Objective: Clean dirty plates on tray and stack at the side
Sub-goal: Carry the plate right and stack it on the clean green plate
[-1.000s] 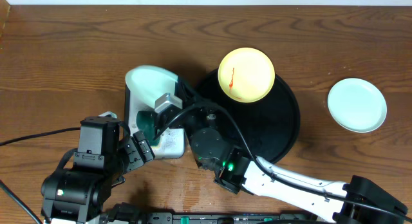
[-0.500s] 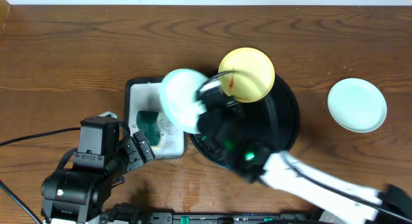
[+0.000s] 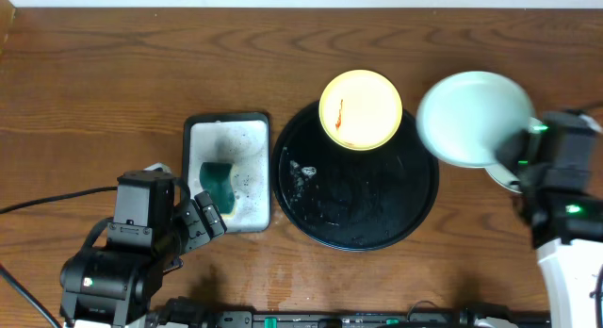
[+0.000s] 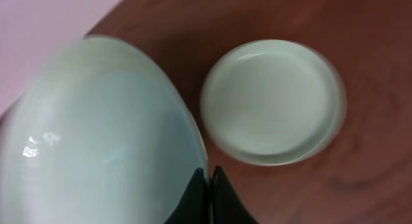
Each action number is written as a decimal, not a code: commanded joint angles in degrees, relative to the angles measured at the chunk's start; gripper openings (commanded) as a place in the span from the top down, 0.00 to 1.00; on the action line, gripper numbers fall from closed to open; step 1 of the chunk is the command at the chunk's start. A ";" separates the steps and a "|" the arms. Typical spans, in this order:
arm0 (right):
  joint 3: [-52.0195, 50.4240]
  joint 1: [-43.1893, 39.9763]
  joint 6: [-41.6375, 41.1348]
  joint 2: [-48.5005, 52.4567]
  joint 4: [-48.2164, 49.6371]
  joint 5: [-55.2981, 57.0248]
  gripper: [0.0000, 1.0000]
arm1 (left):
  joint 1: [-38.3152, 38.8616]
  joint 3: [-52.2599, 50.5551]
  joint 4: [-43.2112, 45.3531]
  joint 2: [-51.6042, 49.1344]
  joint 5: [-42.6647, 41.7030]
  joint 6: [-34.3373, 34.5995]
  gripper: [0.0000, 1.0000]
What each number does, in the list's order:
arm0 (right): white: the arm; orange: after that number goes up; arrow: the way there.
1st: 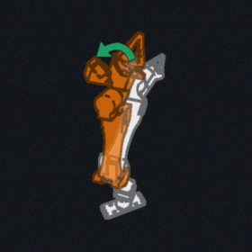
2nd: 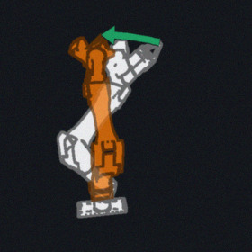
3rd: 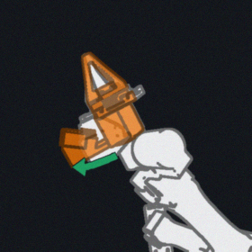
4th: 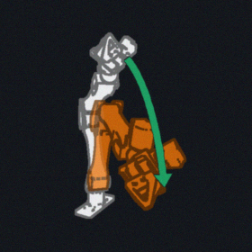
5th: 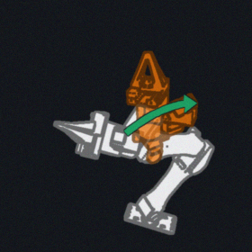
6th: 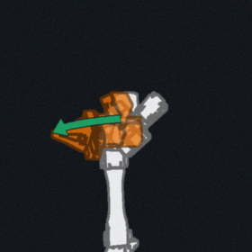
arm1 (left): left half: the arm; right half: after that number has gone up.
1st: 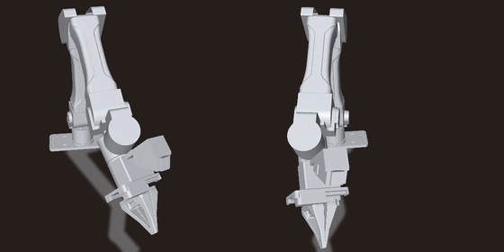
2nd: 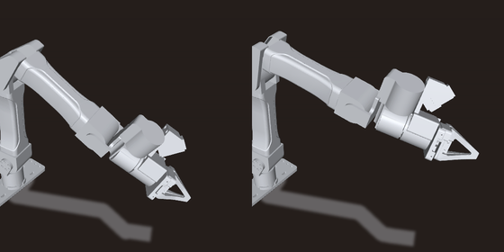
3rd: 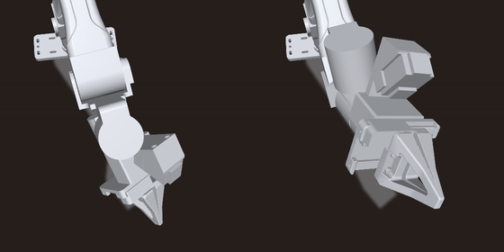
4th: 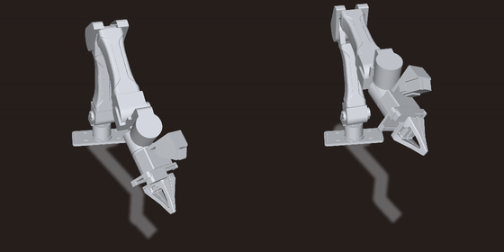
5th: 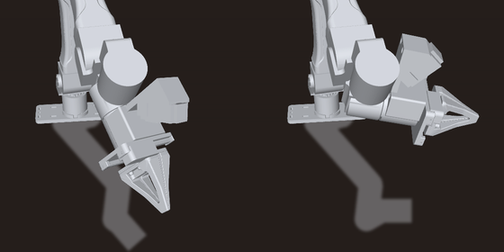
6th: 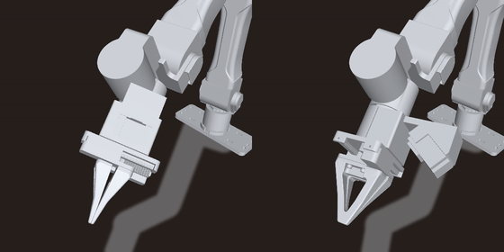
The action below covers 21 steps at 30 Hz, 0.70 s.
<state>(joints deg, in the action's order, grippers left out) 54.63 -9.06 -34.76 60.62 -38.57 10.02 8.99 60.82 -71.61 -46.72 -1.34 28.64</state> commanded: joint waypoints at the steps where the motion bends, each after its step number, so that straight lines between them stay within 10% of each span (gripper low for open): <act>1: 0.04 -11.98 -1.40 3.48 0.66 -10.71 0.99 | -0.24 0.87 -0.04 -0.04 0.26 0.13 0.07; 16: 0.07 -22.49 9.57 29.09 12.98 -6.12 0.99 | -0.24 0.87 -0.04 -0.04 0.26 0.11 0.07; 21: 0.13 -22.47 9.53 27.91 12.59 -4.66 0.73 | -0.24 0.87 -0.04 -0.04 0.26 0.13 0.07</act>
<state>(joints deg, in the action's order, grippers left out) 54.57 -31.27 -26.76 89.95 -25.65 3.68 8.99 60.82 -71.59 -46.72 -1.34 28.64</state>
